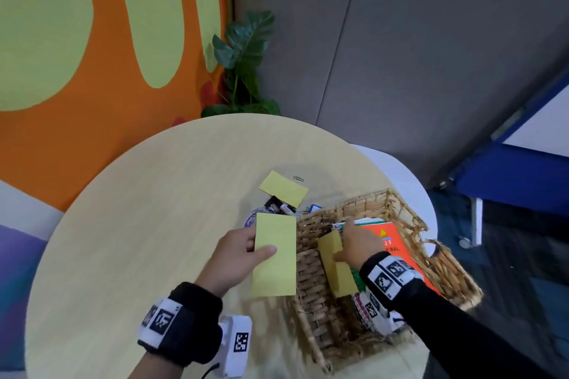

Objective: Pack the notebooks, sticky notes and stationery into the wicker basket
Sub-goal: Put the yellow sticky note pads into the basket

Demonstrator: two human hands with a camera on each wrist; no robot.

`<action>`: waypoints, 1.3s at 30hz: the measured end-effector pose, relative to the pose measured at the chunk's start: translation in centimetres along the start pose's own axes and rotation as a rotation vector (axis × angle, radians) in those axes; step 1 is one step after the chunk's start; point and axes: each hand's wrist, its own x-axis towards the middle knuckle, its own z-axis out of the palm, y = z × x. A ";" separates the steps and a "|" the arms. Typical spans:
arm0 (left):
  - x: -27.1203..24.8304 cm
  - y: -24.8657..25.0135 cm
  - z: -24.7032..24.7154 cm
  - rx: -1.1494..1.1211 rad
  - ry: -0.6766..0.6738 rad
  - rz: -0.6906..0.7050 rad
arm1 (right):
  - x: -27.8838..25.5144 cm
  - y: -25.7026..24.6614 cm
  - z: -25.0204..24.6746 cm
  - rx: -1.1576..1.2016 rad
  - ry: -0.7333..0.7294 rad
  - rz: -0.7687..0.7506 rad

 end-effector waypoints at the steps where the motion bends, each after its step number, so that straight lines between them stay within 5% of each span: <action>1: 0.1 0.3 0.3 -0.002 -0.003 0.008 | -0.5 0.3 -0.8 0.069 0.053 -0.017; 4: 0.6 1.8 1.2 -0.024 -0.004 0.046 | -2.7 0.3 -3.6 0.517 0.080 -0.153; 7: 1.4 3.2 2.5 -0.047 -0.032 0.080 | -4.3 0.1 -5.0 0.813 -0.209 -0.352; 10: 2.0 4.0 3.6 -0.028 -0.086 0.076 | -4.3 0.6 -5.1 0.916 -0.299 -0.457; 12: 2.7 4.0 3.3 0.114 -0.091 0.084 | -3.8 1.3 -4.8 0.765 -0.236 -0.420; 16: 6.1 2.2 0.3 0.478 -0.035 0.066 | -2.1 2.1 -2.2 0.095 -0.067 -0.267; 23: 16.5 0.0 -1.9 1.081 -0.154 0.046 | -1.0 0.1 1.8 -0.241 -0.072 -0.196; 30: 25.7 0.4 0.2 1.332 -0.250 0.087 | 0.6 0.6 0.1 -0.129 -0.088 -0.115; 39: 32.2 -2.6 1.2 1.394 -0.357 0.069 | 0.6 1.2 -5.3 0.010 -0.140 -0.134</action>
